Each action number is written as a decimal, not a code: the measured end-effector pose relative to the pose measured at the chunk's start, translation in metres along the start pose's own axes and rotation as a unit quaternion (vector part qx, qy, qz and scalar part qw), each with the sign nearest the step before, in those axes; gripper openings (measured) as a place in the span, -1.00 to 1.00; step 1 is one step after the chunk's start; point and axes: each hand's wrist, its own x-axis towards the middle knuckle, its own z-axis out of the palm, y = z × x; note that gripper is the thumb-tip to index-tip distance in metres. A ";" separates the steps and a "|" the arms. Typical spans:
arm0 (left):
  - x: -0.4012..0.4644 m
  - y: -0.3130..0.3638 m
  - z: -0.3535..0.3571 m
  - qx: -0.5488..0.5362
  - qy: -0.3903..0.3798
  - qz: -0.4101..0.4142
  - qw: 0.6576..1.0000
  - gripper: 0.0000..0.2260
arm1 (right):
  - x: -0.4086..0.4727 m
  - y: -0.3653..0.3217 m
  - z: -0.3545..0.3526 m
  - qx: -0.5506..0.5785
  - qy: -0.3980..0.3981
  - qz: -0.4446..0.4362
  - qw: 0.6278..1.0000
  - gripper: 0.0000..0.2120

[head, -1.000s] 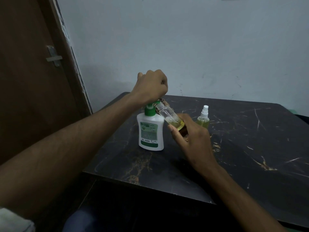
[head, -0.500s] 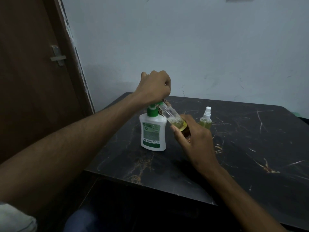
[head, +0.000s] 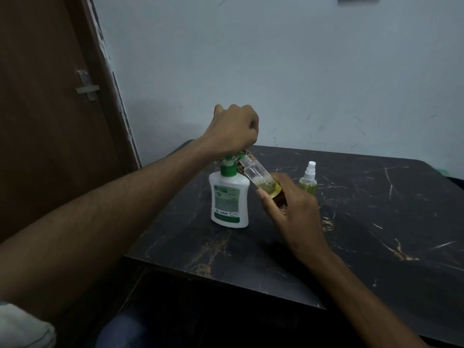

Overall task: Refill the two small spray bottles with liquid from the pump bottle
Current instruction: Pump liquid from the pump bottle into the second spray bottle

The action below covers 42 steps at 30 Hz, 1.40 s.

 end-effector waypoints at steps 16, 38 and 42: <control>0.001 -0.002 0.004 -0.012 0.010 -0.025 1.000 -0.78 | 0.001 0.002 0.001 -0.003 -0.007 0.006 1.000 -0.69; 0.001 -0.005 0.005 0.008 0.016 -0.021 1.000 -0.79 | 0.000 0.002 0.000 -0.005 -0.011 0.007 1.000 -0.67; 0.003 -0.005 0.006 0.006 0.020 -0.022 1.000 -0.79 | 0.000 0.001 0.000 -0.002 -0.012 0.008 1.000 -0.67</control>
